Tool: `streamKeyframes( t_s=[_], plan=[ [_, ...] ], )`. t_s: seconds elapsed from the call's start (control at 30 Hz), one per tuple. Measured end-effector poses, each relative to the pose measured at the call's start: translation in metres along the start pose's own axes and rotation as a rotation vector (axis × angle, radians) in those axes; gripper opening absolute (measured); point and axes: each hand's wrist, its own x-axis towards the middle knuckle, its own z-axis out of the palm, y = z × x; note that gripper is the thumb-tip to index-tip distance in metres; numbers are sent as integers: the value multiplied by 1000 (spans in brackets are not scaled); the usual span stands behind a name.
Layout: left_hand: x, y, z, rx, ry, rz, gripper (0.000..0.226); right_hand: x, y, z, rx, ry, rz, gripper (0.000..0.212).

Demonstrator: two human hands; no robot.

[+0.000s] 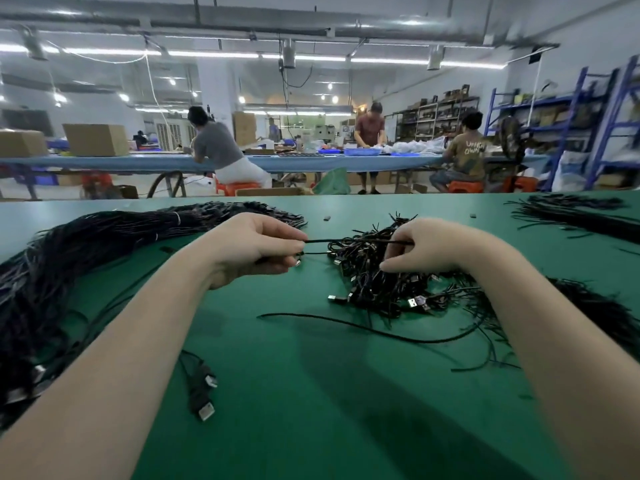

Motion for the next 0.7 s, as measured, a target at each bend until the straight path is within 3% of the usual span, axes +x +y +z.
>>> streamKeyframes(
  t_s=[0.07, 0.13, 0.23, 0.3, 0.33, 0.43, 0.5, 0.6, 0.7],
  plan=[
    [-2, 3, 7, 150, -26, 25, 7, -7, -18, 5, 280, -99, -134, 28],
    [-5, 9, 14, 154, -9, 52, 16, -9, -36, 13, 489, -87, -218, 24],
    [-8, 21, 15, -203, 72, 47, 51, -7, -53, 19, 623, 111, -238, 25],
    [-10, 26, 10, -478, 86, 4, 64, -7, -59, 19, 737, 238, -203, 24],
    [-11, 26, 8, -497, 60, -34, 67, -8, -61, 18, 801, 274, -195, 24],
    [-12, 27, 14, -304, -62, -111, 53, -12, -73, 20, 853, 318, -242, 24],
    [-10, 29, 21, -295, -26, -58, 39, -14, -80, 27, 747, 331, -309, 24],
    [-12, 34, 27, -264, 48, 10, 40, -15, -91, 39, 746, 304, -373, 22],
    [-15, 41, 24, -406, 104, 86, 48, -12, -91, 48, 1012, 26, -386, 22]
  ],
)
